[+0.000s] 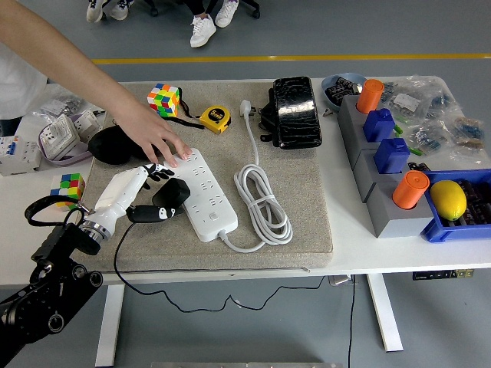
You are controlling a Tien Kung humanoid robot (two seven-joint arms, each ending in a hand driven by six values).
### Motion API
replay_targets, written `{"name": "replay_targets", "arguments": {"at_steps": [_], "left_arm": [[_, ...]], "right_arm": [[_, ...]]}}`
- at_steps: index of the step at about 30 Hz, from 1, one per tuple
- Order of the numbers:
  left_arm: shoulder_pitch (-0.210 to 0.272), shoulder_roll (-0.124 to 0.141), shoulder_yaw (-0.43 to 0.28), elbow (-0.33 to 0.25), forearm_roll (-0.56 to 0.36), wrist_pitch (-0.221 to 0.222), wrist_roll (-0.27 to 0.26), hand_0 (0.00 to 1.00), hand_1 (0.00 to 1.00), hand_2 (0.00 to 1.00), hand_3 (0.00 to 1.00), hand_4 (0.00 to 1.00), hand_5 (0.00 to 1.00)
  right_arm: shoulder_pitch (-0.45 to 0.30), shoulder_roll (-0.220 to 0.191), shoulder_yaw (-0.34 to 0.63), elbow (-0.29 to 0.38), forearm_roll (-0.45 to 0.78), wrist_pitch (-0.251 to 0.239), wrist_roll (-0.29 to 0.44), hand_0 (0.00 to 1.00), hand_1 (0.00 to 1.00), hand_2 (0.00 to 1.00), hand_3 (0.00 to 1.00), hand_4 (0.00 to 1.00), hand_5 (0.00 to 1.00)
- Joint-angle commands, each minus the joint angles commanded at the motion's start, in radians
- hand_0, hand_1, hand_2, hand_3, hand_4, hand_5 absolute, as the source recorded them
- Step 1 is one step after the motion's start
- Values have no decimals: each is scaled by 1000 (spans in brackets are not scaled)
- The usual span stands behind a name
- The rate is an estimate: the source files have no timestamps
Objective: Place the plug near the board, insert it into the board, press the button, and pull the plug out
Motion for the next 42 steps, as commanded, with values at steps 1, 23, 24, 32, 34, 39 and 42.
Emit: {"name": "replay_targets", "arguments": {"at_steps": [1, 23, 24, 32, 34, 39, 42], "left_arm": [[1, 0, -1, -3, 0, -2, 0, 477, 674, 705, 713, 998, 388], [156, 91, 52, -254, -115, 109, -92, 591, 699, 733, 720, 998, 573], [161, 93, 56, -257, -112, 113, -86, 672, 747, 756, 734, 998, 579], [172, 89, 74, -247, -90, 128, -69, 689, 759, 768, 736, 997, 581], [173, 87, 75, -240, -83, 132, -60, 689, 759, 768, 736, 997, 581], [170, 85, 77, -224, -70, 135, -40, 689, 765, 773, 736, 990, 584], [169, 83, 78, -220, -68, 134, -36, 689, 765, 773, 736, 990, 584]], "right_arm": [[1, 0, 0, 0, 0, 0, 0, 547, 627, 575, 515, 868, 401], [-2, 2, -2, 0, -2, 0, 3, 547, 627, 573, 515, 868, 400], [-1, 2, -1, 1, -3, -1, 4, 546, 627, 573, 514, 868, 400], [-2, 3, 4, 4, -9, -5, 9, 547, 627, 573, 514, 867, 401], [-2, 3, 4, 4, -9, -5, 10, 547, 627, 573, 514, 867, 401], [-4, 2, 1, 5, -9, -6, 11, 547, 626, 572, 514, 867, 400], [-6, 2, 1, 5, -9, -6, 12, 547, 626, 572, 514, 867, 400]]}}
